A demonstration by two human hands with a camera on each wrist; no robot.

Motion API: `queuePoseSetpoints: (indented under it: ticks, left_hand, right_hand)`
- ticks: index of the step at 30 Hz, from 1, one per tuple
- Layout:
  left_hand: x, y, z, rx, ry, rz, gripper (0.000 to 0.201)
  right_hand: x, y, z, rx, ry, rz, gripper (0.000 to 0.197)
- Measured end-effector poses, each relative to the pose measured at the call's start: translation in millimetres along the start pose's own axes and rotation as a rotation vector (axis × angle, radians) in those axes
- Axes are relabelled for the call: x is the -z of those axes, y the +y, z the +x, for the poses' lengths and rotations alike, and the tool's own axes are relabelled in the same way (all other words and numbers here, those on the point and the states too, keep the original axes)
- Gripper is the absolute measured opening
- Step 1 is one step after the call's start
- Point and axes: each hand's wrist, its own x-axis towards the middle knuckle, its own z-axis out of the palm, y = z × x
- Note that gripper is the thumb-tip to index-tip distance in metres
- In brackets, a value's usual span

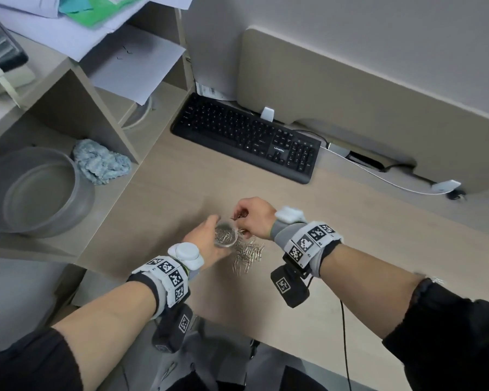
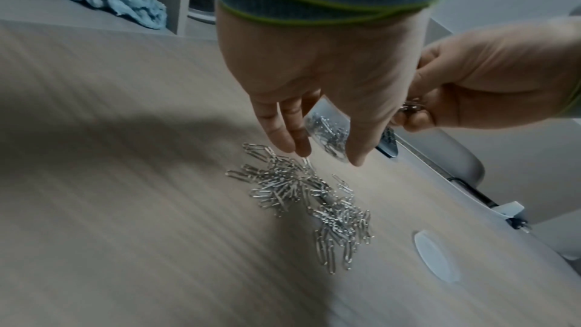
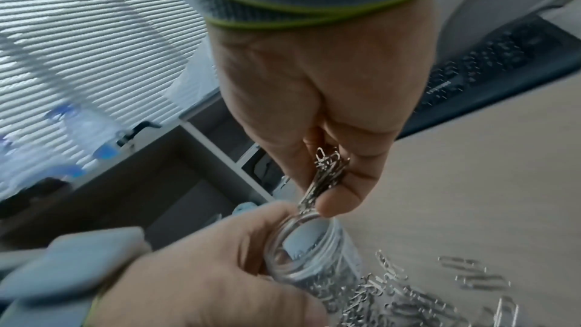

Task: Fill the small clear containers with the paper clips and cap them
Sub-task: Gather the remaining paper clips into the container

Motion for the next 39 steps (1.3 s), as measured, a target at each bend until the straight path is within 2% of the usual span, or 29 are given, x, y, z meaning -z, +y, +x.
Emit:
queuePoseSetpoints:
  ticks: [3, 6, 11, 18, 25, 30, 33, 35, 39]
  left_hand:
    - [2.0, 16.0, 6.3, -0.033, -0.007, 0.001, 0.076]
    - [7.3, 27.1, 9.1, -0.044, 0.000, 0.036, 0.064]
    - [14.3, 34.2, 12.1, -0.059, 0.024, 0.059, 0.053]
    - [14.7, 33.9, 18.9, -0.054, 0.025, 0.063, 0.054]
    - [14.4, 20.7, 19.9, -0.066, 0.032, 0.010, 0.064]
    - [19.9, 0.7, 16.0, -0.036, 0.068, -0.031, 0.061]
    - [25.8, -8.8, 13.6, -0.007, 0.090, -0.039, 0.059]
    - [27.9, -13.2, 11.9, -0.001, 0.083, -0.012, 0.060]
    - [28.8, -25.0, 8.7, 0.017, 0.071, 0.030, 0.061]
  right_hand:
    - [8.3, -10.2, -6.8, 0.101, 0.034, -0.210, 0.012]
    - [14.5, -16.5, -10.6, 0.135, 0.035, -0.276, 0.017]
    - [24.2, -19.6, -14.2, 0.172, 0.021, -0.286, 0.020]
    - [25.8, -16.6, -10.7, 0.182, 0.042, -0.114, 0.018]
    - [32.9, 7.6, 6.2, 0.104, 0.139, -0.066, 0.015]
    - [18.0, 42.3, 14.6, -0.124, 0.056, -0.275, 0.012]
    - [4.3, 60.5, 12.6, -0.199, -0.072, -0.582, 0.046]
    - [-4.6, 66.7, 8.8, -0.212, -0.133, -0.705, 0.068]
    - [-28.8, 66.8, 6.2, -0.215, -0.170, -0.751, 0.083]
